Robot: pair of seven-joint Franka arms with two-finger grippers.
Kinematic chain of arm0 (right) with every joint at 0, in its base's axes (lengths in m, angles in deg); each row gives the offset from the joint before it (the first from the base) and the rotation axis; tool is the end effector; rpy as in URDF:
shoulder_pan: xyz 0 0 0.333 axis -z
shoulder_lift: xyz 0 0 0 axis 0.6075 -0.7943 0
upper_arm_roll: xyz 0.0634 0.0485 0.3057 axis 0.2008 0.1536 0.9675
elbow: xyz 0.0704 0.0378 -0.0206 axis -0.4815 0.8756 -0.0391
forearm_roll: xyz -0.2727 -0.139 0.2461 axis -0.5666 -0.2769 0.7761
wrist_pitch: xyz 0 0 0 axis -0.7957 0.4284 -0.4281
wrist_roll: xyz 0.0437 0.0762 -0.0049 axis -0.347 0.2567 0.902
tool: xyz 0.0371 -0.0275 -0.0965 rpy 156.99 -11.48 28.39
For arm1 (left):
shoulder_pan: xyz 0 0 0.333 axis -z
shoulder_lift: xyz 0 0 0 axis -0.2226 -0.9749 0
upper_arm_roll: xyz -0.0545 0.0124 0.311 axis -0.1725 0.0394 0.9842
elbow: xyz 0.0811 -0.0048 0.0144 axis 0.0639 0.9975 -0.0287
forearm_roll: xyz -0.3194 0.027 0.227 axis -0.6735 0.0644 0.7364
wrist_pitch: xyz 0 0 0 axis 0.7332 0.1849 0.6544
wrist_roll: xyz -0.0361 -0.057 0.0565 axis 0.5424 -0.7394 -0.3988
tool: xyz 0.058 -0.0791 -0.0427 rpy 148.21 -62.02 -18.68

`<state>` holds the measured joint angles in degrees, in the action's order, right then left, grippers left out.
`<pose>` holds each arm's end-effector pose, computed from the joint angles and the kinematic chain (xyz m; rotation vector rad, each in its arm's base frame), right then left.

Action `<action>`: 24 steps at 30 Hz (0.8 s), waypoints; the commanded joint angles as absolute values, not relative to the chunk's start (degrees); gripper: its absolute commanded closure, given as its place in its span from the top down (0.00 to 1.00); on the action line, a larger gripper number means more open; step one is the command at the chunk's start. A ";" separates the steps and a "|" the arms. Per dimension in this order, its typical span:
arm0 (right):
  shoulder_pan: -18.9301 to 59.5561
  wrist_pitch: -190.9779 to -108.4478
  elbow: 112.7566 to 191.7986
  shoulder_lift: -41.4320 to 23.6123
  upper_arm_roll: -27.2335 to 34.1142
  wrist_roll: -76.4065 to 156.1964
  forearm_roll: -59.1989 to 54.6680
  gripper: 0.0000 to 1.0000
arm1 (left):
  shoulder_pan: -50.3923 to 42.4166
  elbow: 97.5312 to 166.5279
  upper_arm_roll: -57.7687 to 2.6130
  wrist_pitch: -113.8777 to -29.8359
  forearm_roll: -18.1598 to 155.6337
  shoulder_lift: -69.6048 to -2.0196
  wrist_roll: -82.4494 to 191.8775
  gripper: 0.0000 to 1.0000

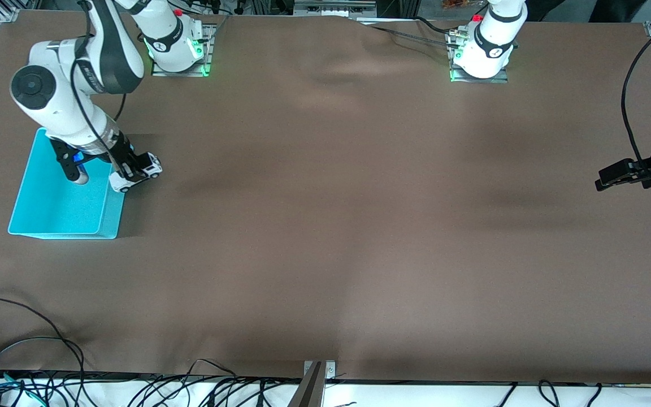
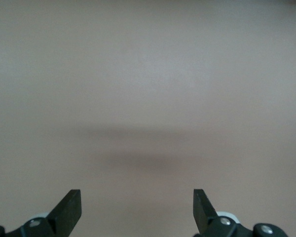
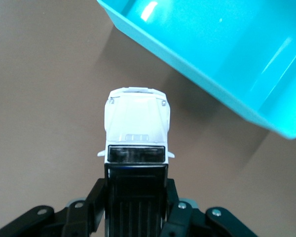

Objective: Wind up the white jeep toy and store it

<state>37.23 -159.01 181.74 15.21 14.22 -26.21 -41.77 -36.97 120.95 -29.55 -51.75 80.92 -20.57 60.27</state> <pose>0.5138 0.0479 0.3690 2.7452 -1.4000 -0.0361 0.6090 0.0635 0.5475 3.1310 0.1268 -0.0381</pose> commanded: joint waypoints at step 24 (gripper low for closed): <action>40.14 -159.07 181.58 9.72 -7.11 23.70 -44.56 0.00 | -37.12 121.17 -29.64 -51.46 79.84 -20.21 60.73 1.00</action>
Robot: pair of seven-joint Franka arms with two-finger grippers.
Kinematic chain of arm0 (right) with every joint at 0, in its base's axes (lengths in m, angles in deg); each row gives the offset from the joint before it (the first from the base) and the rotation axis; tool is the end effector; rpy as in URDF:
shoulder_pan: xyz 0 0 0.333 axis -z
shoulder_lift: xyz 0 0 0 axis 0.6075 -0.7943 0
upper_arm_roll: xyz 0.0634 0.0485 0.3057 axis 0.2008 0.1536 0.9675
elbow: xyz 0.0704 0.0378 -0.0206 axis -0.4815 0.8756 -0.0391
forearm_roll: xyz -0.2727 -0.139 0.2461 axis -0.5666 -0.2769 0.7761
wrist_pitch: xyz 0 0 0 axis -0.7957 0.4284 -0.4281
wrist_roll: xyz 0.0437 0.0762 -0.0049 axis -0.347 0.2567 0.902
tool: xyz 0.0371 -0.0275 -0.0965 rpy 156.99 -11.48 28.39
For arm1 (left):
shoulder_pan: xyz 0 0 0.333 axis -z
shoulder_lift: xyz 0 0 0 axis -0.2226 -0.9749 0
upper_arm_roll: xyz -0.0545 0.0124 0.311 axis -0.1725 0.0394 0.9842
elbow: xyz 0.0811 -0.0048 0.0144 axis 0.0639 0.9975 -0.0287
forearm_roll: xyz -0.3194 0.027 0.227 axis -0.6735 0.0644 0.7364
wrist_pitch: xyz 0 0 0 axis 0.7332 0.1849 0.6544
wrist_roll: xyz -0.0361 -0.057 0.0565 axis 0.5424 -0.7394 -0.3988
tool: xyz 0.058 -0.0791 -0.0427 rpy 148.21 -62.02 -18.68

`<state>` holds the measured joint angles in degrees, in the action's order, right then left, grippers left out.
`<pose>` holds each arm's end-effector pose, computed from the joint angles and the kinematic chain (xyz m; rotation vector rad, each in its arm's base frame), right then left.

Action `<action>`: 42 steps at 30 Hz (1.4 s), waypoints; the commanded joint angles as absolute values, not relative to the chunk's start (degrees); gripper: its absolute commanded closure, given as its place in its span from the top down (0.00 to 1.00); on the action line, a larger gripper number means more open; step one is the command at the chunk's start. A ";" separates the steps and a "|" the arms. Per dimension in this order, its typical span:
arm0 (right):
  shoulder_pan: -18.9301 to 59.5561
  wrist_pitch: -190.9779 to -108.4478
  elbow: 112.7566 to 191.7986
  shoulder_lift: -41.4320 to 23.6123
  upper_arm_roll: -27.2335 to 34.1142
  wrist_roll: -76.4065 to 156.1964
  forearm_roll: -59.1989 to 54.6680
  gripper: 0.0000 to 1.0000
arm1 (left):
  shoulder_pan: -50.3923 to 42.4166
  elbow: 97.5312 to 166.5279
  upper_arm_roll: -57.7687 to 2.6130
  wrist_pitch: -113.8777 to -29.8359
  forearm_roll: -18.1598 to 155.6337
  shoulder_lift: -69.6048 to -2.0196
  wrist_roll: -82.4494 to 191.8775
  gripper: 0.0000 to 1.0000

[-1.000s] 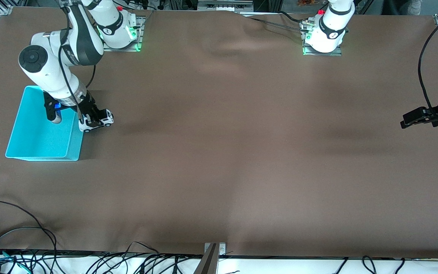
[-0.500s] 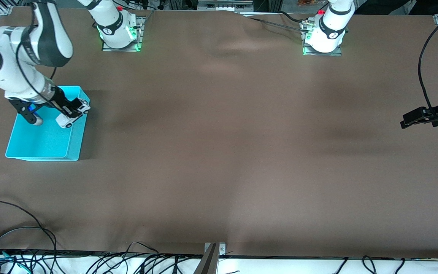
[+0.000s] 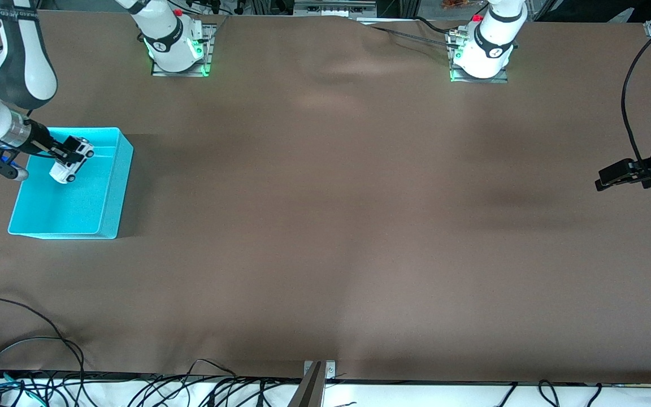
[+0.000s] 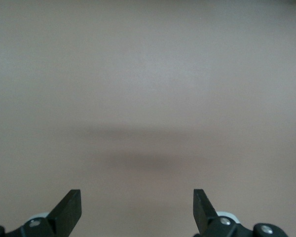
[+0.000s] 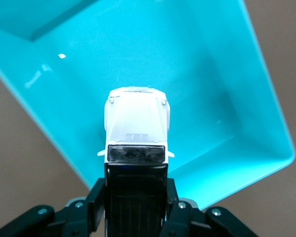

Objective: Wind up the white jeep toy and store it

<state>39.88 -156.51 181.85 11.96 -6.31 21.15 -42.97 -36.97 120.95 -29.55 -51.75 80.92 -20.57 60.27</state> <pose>0.4865 -0.1579 0.3367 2.9735 -0.7735 -0.2392 0.6090 0.0635 0.5475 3.1310 0.1268 -0.0381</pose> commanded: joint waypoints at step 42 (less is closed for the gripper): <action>42.16 -169.62 181.40 -6.01 -8.07 26.07 -44.65 0.00 | -37.12 121.17 -29.64 -51.37 79.84 -20.30 60.64 1.00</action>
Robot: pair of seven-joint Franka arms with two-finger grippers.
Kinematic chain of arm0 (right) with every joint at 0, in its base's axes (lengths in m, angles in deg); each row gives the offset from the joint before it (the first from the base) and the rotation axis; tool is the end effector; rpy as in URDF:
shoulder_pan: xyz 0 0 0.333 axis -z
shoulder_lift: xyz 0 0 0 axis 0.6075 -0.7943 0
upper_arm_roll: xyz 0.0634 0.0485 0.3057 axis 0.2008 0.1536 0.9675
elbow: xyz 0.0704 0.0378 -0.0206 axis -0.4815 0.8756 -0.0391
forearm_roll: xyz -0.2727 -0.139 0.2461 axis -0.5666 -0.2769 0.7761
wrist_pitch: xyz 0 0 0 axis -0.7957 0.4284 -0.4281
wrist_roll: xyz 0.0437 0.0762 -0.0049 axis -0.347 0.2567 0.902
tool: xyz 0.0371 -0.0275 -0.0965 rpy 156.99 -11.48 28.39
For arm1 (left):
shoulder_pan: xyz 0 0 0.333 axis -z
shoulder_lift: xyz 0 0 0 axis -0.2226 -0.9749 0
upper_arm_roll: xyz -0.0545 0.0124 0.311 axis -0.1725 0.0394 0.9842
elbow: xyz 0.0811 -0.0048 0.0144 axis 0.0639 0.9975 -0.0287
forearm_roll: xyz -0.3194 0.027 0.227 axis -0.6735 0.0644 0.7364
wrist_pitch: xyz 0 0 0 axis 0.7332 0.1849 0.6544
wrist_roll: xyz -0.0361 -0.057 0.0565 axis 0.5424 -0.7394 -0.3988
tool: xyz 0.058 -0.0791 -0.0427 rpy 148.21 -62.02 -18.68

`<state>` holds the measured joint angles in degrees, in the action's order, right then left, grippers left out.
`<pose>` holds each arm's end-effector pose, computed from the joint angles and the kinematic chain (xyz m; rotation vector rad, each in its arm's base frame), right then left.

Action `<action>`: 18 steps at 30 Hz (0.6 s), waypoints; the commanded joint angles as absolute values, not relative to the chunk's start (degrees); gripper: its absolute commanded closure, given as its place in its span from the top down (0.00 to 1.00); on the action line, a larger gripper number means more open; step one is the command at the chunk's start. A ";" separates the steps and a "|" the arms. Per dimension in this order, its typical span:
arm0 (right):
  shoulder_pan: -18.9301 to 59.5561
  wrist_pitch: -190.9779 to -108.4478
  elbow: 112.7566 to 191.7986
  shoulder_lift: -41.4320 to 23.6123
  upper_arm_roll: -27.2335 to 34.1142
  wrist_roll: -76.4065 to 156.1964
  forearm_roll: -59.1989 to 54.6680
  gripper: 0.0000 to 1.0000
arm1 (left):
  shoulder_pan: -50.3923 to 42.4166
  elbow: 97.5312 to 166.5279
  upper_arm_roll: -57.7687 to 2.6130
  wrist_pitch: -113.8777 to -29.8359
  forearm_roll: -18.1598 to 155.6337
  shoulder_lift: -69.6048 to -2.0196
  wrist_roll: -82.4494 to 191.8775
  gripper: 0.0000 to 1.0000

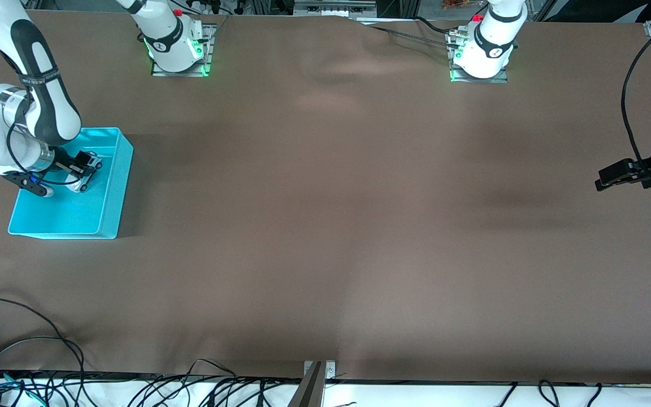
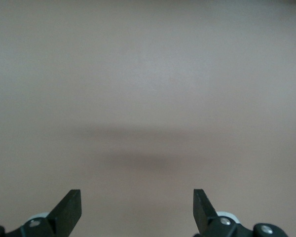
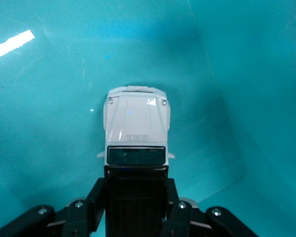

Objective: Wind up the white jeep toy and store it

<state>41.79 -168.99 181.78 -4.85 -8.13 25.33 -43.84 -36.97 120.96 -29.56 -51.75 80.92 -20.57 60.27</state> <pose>0.4833 -0.1951 0.2063 2.9118 -0.6987 -0.3481 0.6090 0.0633 0.5474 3.1309 0.1265 -0.0384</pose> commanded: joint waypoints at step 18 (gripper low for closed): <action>42.16 -170.76 181.40 -6.63 -7.99 25.28 -44.12 1.00 | -37.03 121.17 -29.64 -51.37 79.84 -20.30 60.37 1.00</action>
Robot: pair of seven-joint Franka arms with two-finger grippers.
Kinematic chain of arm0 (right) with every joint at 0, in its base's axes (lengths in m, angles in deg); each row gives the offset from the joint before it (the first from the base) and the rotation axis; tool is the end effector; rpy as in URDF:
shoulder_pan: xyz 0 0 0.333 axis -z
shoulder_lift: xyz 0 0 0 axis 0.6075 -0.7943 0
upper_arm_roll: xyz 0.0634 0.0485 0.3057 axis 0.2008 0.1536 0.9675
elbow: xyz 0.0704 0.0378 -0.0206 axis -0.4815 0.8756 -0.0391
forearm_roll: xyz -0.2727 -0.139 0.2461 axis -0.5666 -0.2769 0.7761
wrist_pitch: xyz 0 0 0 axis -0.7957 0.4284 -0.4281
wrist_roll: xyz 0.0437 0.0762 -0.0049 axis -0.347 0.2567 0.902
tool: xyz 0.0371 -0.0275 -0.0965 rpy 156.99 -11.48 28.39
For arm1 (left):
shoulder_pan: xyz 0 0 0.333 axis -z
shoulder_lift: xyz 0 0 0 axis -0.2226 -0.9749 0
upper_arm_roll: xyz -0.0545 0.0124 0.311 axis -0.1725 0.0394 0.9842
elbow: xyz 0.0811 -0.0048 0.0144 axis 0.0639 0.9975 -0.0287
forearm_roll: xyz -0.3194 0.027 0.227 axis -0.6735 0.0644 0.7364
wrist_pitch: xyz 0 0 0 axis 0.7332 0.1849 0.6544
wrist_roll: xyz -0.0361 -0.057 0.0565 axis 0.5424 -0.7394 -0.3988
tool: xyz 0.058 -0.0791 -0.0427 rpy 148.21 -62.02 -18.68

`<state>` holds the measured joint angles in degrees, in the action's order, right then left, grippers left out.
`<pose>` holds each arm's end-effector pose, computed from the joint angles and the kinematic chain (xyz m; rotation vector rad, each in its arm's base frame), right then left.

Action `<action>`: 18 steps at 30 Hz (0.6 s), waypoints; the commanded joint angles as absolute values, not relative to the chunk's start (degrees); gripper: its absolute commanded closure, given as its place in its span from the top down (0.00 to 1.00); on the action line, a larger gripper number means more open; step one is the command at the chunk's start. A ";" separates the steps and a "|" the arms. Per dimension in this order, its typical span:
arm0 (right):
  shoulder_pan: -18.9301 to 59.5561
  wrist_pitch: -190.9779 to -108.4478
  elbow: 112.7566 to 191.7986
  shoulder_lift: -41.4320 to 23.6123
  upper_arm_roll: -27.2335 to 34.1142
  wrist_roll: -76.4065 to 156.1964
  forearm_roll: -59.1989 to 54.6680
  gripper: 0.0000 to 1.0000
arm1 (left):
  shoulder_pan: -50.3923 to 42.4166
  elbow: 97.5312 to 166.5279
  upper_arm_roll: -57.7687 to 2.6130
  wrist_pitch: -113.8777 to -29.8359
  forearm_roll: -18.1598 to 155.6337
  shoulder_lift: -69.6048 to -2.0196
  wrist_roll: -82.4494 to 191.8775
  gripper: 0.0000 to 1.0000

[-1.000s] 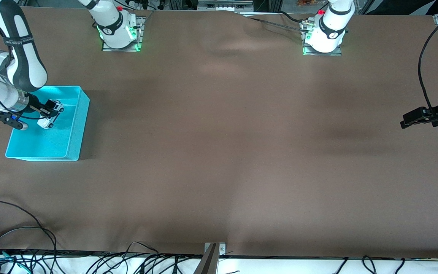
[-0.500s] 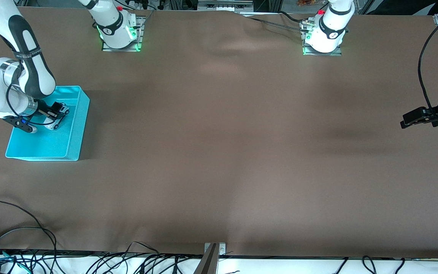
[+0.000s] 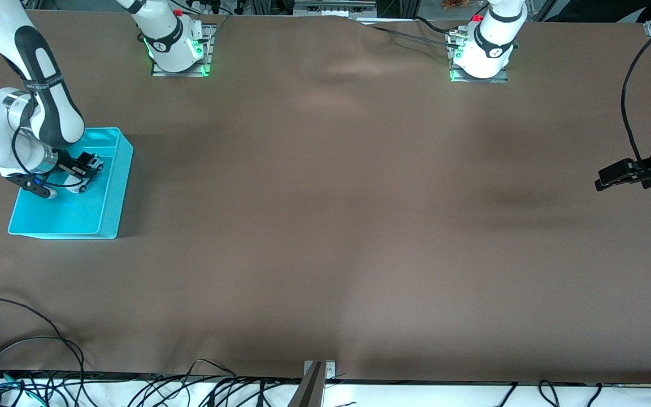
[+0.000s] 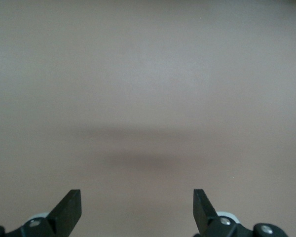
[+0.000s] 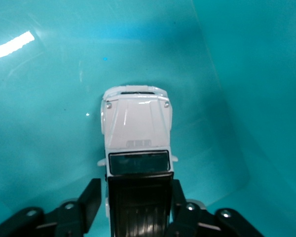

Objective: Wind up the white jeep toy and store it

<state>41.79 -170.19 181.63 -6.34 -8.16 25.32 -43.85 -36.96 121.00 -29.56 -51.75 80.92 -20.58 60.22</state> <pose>0.4834 -0.1959 0.1956 2.9063 -0.6939 -0.3508 0.6090 0.0632 0.5470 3.1308 0.1276 -0.0397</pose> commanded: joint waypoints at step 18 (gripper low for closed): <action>42.07 -159.61 181.58 6.64 -7.72 25.72 -44.21 1.00 | -37.12 121.17 -29.64 -51.46 79.84 -20.30 60.37 1.00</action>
<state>41.76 -164.19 180.74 1.04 -8.11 25.32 -43.84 -36.96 121.00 -29.56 -51.75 80.92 -20.58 60.22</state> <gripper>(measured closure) 0.000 0.000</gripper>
